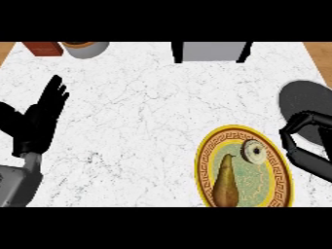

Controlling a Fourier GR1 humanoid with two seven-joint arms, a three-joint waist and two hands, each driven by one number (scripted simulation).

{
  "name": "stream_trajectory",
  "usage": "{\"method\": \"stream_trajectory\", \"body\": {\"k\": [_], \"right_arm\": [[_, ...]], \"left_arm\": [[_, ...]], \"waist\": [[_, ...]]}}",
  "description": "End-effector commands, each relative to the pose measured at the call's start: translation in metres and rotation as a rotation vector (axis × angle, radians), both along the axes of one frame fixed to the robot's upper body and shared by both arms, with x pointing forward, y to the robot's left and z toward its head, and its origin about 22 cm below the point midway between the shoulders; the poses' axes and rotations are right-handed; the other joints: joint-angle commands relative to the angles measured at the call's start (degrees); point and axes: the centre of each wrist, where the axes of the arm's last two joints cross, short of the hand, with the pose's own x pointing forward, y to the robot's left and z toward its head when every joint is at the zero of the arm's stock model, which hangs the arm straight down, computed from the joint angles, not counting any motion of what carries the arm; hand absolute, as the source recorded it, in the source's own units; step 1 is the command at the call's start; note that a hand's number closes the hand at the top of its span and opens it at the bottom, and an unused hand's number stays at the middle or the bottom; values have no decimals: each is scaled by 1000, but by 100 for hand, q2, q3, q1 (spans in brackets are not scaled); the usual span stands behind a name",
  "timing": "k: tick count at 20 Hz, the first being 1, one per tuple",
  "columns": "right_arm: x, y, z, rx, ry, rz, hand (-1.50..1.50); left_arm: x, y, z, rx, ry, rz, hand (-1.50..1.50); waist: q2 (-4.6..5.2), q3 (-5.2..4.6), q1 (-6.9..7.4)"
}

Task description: Pick the pear from the plate and place it in the pan

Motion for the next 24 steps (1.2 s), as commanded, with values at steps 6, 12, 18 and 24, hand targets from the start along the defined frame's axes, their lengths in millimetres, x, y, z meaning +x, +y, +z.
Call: {"method": "stream_trajectory", "body": {"k": [6,12,18,24], "right_arm": [[-99,-51,-10,-378,-33,-135,-150],[-102,-17,44,-540,-81,-58,-150],[-80,-3,66,-815,26,-29,-150],[-53,33,75,-1020,146,-11,-150]], "left_arm": [[-20,12,-6,-27,-33,25,0],[-23,-3,5,-26,-39,-10,0],[-10,-9,2,-33,-58,-19,0],[-2,-3,14,-49,-43,-42,0]], "waist": [[10,-5,-121],[35,-7,27],[70,-14,67],[94,-13,242]]}}
